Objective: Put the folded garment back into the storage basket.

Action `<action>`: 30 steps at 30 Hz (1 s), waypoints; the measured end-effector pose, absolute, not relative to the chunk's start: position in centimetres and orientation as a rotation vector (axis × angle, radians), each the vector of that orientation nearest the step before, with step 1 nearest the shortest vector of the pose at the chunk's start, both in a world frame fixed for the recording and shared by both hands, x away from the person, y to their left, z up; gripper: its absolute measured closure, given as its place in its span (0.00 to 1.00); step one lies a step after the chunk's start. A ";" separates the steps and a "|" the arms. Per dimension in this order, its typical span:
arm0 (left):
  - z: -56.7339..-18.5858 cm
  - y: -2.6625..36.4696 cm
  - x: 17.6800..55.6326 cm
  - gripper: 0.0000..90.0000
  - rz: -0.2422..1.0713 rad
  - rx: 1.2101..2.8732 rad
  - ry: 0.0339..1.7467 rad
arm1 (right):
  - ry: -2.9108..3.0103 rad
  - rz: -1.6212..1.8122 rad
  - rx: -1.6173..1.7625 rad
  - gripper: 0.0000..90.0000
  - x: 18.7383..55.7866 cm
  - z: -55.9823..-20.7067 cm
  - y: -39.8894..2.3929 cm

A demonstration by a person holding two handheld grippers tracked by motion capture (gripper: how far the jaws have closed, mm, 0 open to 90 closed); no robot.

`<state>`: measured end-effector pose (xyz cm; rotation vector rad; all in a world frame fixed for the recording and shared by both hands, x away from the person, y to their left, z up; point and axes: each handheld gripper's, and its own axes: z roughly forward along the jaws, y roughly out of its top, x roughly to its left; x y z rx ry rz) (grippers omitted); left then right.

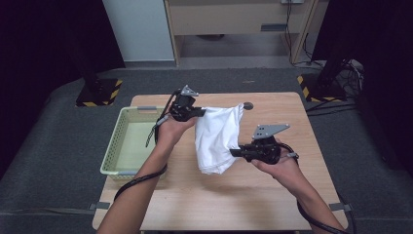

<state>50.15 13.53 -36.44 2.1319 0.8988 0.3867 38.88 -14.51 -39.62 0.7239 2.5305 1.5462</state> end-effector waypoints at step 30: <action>-35.2 20.1 50.3 0.92 0.416 2.081 0.947 | 2.539 1.521 0.582 0.91 39.7 -37.9 -8.2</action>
